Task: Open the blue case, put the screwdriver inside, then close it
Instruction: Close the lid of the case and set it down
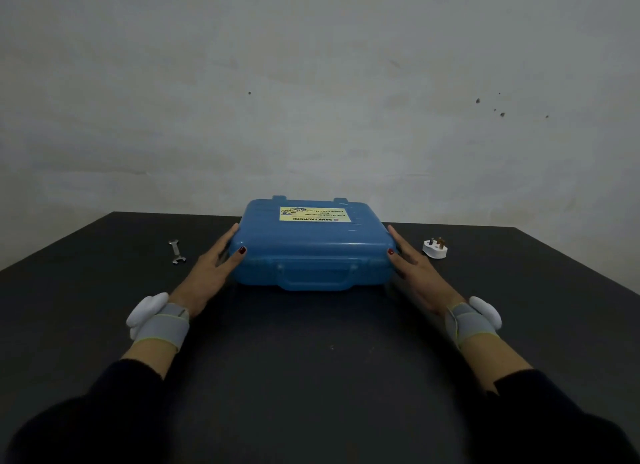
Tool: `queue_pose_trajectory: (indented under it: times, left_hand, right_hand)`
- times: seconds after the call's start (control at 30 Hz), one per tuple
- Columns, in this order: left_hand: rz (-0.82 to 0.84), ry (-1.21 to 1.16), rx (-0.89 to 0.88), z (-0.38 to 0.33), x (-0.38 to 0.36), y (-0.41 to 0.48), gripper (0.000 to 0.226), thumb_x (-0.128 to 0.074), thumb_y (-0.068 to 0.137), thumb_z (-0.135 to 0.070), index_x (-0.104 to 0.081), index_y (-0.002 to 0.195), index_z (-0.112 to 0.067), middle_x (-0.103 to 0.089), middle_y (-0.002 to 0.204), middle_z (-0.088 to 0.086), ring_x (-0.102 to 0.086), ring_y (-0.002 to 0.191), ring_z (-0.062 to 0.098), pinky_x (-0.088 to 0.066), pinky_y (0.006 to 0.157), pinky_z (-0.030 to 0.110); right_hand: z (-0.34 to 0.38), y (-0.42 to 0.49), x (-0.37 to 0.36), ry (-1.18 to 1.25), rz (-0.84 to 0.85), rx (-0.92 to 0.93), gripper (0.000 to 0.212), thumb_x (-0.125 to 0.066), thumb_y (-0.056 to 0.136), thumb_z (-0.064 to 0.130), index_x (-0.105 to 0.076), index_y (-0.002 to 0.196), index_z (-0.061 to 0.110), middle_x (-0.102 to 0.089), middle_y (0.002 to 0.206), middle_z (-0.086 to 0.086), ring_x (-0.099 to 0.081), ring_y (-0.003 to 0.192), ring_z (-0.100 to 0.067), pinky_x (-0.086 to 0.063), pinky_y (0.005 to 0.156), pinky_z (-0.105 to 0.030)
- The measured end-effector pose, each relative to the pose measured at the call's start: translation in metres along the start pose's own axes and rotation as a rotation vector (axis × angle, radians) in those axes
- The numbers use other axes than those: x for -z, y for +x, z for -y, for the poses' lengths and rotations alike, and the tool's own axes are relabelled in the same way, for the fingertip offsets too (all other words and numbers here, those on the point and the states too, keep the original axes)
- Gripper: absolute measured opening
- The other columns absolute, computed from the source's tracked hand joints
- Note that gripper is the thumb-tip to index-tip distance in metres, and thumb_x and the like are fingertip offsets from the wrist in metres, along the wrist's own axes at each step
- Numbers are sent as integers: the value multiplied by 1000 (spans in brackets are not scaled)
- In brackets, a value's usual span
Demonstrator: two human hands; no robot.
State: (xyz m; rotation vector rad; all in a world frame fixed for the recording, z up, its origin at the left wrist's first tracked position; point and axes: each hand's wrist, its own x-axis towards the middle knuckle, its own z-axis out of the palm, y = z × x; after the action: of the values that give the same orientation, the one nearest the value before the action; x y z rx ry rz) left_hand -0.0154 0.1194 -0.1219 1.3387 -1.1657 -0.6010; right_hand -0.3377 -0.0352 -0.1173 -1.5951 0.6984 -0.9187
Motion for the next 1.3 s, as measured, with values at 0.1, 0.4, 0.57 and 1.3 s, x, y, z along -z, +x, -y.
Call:
queue_pose_trajectory:
  times: [0.1, 0.4, 0.57, 1.3]
  left_hand:
    - [6, -27, 9, -1, -1, -2, 55, -47, 93, -24, -26, 142, -35, -24, 153, -1, -29, 125, 5, -27, 102, 22]
    - [0, -1, -13, -1, -2, -1, 58, -50, 90, -24, -27, 142, -34, -25, 153, -1, -31, 125, 5, -30, 101, 22]
    - [-29, -10, -21, 4, -4, 2, 60, -56, 86, -25, -30, 140, -35, -31, 148, -2, -36, 124, 7, -37, 95, 21]
    - [-207, 134, -74, -10, 2, 4, 40, -57, 87, -23, -54, 126, -14, -53, 119, -3, -49, 110, 10, -39, 91, 25]
  right_hand:
    - [1, 0, 1, 28, 11, -18, 55, -50, 94, 20, -32, 143, 37, -30, 154, 3, -32, 138, -18, -25, 118, -43]
    - [6, -2, -3, -61, -26, 36, 55, -50, 94, 16, -33, 144, 29, -36, 148, 3, -37, 133, -15, -32, 115, -40]
    - [9, -4, -7, -127, -31, 91, 55, -53, 92, 13, -34, 143, 24, -42, 137, 3, -43, 125, -14, -42, 99, -24]
    - [23, 7, 3, -351, -287, 120, 26, -51, 94, 14, -60, 114, 0, -62, 115, -17, -58, 110, -29, -49, 95, -37]
